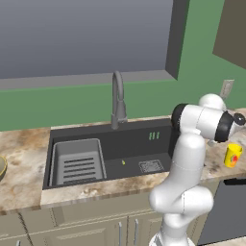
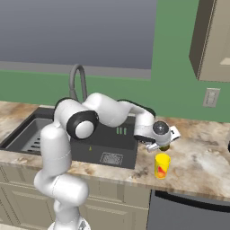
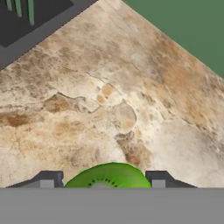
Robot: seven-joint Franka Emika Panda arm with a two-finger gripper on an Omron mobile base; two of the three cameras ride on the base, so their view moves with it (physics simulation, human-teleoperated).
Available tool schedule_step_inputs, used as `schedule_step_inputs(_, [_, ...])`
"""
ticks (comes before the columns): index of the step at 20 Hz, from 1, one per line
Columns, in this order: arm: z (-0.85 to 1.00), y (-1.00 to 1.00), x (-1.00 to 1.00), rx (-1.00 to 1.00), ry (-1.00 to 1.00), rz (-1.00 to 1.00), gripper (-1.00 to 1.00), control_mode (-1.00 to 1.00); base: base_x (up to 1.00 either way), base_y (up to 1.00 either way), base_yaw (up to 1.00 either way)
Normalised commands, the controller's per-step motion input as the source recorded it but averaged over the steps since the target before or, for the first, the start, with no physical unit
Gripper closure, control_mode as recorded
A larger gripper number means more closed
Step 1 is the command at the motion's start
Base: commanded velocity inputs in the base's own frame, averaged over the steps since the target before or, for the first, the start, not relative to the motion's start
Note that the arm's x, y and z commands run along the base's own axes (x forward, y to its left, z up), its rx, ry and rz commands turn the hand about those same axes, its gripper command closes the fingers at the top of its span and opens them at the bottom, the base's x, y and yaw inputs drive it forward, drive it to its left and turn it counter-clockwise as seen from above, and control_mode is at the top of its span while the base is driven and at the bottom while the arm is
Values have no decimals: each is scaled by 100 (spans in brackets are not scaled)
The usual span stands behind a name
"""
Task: Remove the kiwi and lemon wedge from the sink. Then move the bowl and cup from the counter to the sink for washing.
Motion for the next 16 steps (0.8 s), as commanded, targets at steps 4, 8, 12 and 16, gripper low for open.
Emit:
schedule_step_inputs(4, [-9, 0, 8, -2, 0, 5, 100, -100, 0, 0, 0])
schedule_step_inputs(8, [-9, 0, 9, -2, 0, 4, 100, -100, 0, 0, 0])
schedule_step_inputs(12, [-10, 0, 10, -2, 2, 4, 100, -100, 0, 0, 0])
schedule_step_inputs(16, [-12, 0, 11, -3, 4, 3, 100, -100, 0, 0, 0])
